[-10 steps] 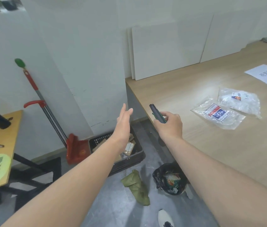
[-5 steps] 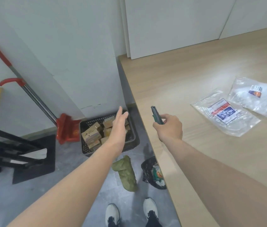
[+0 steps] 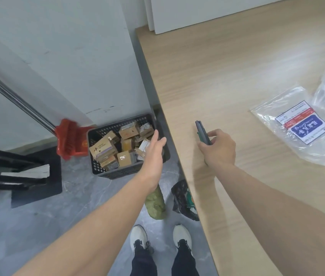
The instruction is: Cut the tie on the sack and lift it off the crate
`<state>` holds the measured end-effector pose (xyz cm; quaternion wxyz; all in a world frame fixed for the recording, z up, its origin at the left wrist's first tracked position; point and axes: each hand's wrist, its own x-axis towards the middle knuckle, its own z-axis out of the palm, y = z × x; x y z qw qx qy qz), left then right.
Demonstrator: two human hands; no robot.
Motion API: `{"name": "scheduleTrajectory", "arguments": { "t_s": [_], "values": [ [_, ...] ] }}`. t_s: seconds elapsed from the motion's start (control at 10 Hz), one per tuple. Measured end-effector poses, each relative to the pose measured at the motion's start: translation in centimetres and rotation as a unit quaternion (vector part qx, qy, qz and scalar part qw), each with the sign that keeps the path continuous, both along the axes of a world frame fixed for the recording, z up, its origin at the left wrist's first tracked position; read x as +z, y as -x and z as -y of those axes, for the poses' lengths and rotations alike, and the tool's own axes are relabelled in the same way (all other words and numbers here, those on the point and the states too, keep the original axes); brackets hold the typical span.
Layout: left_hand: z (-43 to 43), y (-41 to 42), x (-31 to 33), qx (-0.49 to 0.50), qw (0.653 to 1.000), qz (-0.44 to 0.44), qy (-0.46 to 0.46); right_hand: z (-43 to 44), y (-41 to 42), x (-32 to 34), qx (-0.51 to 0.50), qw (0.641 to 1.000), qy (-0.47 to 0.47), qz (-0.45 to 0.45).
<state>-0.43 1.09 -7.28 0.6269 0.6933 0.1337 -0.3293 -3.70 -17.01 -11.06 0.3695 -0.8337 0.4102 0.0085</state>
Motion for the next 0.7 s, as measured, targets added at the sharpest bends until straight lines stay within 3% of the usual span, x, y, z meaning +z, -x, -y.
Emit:
{"name": "scheduleTrajectory", "arguments": {
  "t_s": [0.4, 0.5, 0.6, 0.7],
  "values": [
    [0.5, -0.2, -0.4, 0.023, 1.000, 0.001, 0.003, 1.1, 0.1, -0.9, 0.007, 0.999, 0.001, -0.042],
    [-0.6, 0.4, 0.5, 0.034, 0.999, 0.016, -0.003, 0.0, 0.2, 0.9, 0.018, 0.998, 0.053, -0.035],
    [-2.3, 1.3, 2.3, 0.038, 0.999, 0.029, -0.014, -1.8, 0.5, 3.2, 0.035, 0.997, 0.065, 0.028],
    [-4.2, 2.2, 4.4, 0.077, 0.995, 0.057, 0.002, -4.0, 0.3, 6.0, 0.025, 0.995, 0.003, 0.098]
  ]
}}
